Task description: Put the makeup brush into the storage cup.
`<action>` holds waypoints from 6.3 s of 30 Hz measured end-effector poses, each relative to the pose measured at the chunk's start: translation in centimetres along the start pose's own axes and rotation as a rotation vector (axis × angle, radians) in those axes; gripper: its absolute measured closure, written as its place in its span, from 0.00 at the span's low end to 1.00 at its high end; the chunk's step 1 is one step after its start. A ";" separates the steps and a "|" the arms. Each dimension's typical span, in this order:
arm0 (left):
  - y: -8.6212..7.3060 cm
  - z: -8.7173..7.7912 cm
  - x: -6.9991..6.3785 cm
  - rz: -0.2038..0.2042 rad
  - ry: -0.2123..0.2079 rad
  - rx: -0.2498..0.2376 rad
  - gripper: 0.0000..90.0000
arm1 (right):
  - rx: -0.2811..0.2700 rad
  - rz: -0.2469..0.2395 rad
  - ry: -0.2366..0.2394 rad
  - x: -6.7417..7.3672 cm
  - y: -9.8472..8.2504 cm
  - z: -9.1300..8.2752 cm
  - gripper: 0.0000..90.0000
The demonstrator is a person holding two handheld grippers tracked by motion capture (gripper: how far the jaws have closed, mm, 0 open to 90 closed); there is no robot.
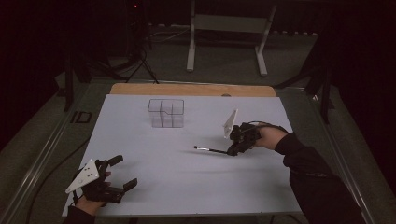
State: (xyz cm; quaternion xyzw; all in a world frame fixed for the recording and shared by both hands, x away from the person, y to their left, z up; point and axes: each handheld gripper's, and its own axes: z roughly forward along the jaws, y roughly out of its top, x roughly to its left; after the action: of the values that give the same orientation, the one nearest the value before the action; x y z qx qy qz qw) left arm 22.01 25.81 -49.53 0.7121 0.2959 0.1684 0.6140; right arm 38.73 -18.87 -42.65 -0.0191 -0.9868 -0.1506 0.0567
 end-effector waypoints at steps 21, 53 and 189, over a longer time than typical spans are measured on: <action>0.0 0.0 0.1 -0.011 0.011 0.000 0.01 | -0.330 0.248 -0.071 3.9 -2.3 -1.6 0.93; 0.5 0.0 -0.2 -0.002 0.025 0.004 0.01 | -0.776 0.733 -0.231 9.6 -5.2 1.7 0.93; 12.3 25.2 -8.4 -0.338 -0.078 0.271 0.53 | -0.835 0.735 -0.295 10.1 -6.2 3.6 0.93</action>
State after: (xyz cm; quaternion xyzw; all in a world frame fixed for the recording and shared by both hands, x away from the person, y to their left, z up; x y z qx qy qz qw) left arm 33.38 0.09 -41.23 0.7344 0.4071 -0.0059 0.5430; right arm 27.97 -23.46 -46.72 -0.4024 -0.7697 -0.4936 -0.0453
